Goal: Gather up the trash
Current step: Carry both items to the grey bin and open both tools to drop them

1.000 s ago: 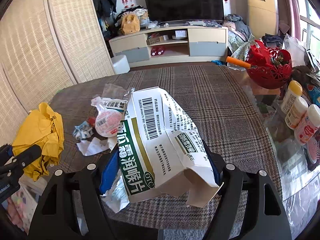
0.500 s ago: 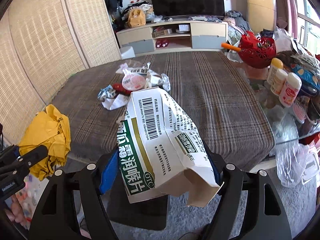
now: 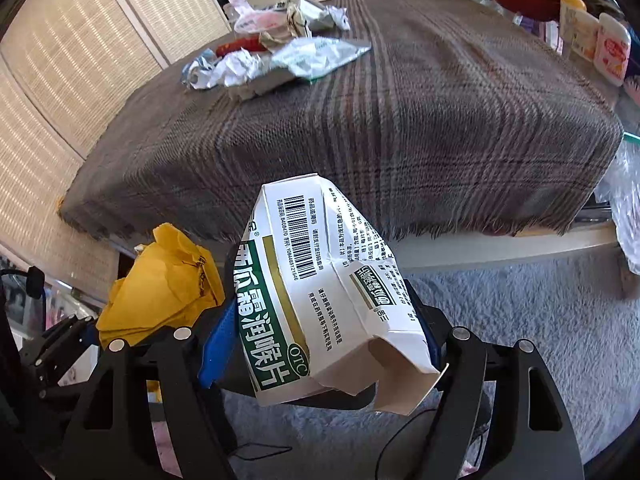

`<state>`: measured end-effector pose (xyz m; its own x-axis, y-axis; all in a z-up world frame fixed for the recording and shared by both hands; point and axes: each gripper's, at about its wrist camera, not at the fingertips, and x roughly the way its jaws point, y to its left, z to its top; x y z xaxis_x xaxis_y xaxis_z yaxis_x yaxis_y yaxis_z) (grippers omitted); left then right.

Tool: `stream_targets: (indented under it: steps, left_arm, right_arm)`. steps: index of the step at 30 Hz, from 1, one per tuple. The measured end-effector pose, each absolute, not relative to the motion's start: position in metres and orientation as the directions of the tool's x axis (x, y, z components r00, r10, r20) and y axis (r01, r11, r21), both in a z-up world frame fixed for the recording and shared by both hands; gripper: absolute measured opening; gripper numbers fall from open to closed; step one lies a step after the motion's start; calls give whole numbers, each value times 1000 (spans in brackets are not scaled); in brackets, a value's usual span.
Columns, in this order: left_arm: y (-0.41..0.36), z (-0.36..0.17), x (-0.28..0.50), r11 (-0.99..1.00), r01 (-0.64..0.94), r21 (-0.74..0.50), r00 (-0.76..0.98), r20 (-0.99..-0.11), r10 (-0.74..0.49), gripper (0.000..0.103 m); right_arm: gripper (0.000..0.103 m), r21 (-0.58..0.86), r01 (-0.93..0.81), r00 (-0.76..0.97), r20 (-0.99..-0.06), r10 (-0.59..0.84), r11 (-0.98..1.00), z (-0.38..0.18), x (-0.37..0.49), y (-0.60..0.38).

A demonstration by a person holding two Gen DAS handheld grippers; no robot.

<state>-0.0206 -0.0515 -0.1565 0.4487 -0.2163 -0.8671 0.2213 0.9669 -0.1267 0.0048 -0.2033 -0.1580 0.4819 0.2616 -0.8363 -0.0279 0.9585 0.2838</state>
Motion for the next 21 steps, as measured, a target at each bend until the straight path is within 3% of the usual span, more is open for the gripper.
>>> stream_targets:
  steps: [11,15,21]
  left_arm:
    - [-48,-191,-13,976,195,-93,388,-907,-164,56]
    - [-41,-186,-13,976,184,-113,395,-901,-179,65]
    - [-34,-177,-17,979,177,-100,408,-898,-165,69]
  right_arm:
    - [76,274,-31,472,-844,255,961,-165,21,-192]
    - [79,287,-35,474,-838,269,957,-160,24,-191]
    - [81,267,-31,485,-838,248,963,-155,23,-195]
